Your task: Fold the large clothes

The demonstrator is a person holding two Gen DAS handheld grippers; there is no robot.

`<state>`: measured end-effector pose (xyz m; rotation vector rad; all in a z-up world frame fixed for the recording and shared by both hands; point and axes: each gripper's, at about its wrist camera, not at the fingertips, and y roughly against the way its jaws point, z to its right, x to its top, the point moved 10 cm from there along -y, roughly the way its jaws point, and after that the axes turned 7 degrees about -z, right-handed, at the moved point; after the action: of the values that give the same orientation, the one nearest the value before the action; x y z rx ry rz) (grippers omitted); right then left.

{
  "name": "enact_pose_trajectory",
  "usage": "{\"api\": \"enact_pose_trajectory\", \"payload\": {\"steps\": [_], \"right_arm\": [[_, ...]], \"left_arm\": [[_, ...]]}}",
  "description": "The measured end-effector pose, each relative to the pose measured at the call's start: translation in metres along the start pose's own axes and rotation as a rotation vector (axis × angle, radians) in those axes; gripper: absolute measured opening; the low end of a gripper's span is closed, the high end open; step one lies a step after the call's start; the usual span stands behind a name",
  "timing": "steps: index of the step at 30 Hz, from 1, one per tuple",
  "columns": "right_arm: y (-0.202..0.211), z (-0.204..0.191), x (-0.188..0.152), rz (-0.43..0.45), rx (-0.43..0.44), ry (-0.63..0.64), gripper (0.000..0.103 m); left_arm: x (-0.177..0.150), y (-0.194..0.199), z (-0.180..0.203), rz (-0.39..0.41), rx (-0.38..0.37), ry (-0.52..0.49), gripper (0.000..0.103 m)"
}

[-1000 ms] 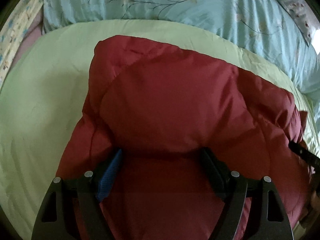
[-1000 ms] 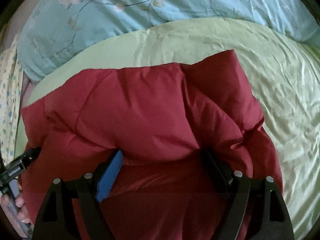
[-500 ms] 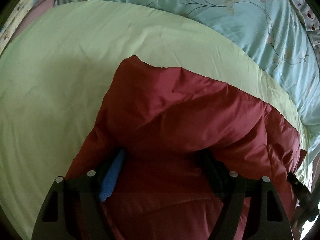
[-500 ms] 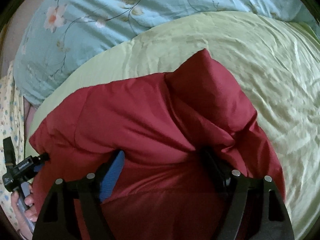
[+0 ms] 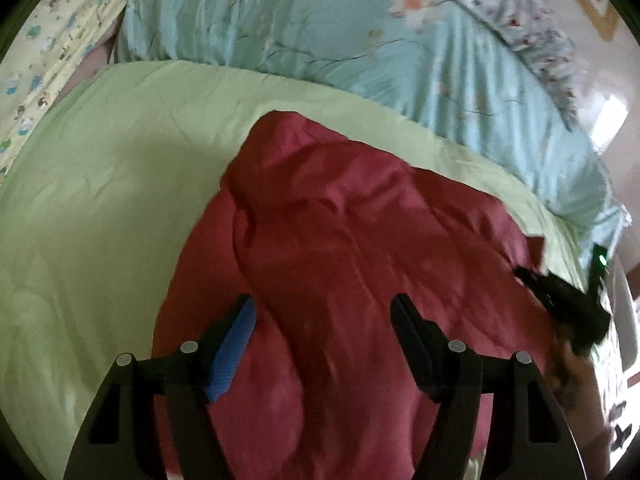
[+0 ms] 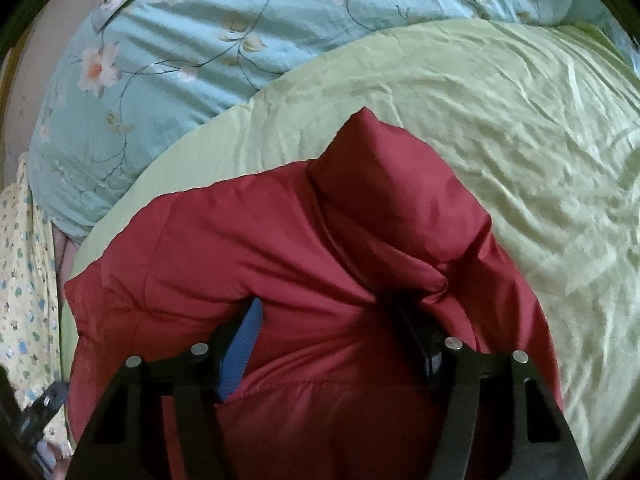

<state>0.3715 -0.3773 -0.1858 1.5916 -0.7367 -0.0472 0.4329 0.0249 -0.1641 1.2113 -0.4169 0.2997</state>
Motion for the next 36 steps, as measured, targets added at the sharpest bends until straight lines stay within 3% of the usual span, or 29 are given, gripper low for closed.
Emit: {"api": "enact_pose_trajectory", "payload": {"steps": [7, 14, 18, 22, 28, 36], "right_arm": [[0.048, -0.021, -0.021, 0.042, 0.046, 0.081, 0.069], [0.093, -0.062, -0.086, 0.044, 0.07, 0.26, 0.071], [0.091, -0.079, -0.118, 0.024, 0.05, 0.351, 0.072], [0.072, -0.074, -0.129, 0.008, -0.063, 0.415, 0.075], [0.053, -0.054, -0.119, 0.017, -0.032, 0.363, 0.074], [0.058, -0.054, -0.128, 0.038, -0.021, 0.367, 0.074]], "left_arm": [[-0.049, 0.043, 0.017, 0.006, 0.013, -0.078, 0.069], [-0.084, 0.055, 0.027, -0.034, 0.054, -0.136, 0.069], [-0.092, 0.044, 0.029, -0.055, 0.107, -0.17, 0.07], [-0.093, 0.029, 0.022, -0.082, 0.106, -0.139, 0.073], [-0.096, 0.019, 0.021, -0.071, 0.149, -0.146, 0.074], [-0.099, 0.013, 0.027, -0.093, 0.222, -0.154, 0.076]]}}
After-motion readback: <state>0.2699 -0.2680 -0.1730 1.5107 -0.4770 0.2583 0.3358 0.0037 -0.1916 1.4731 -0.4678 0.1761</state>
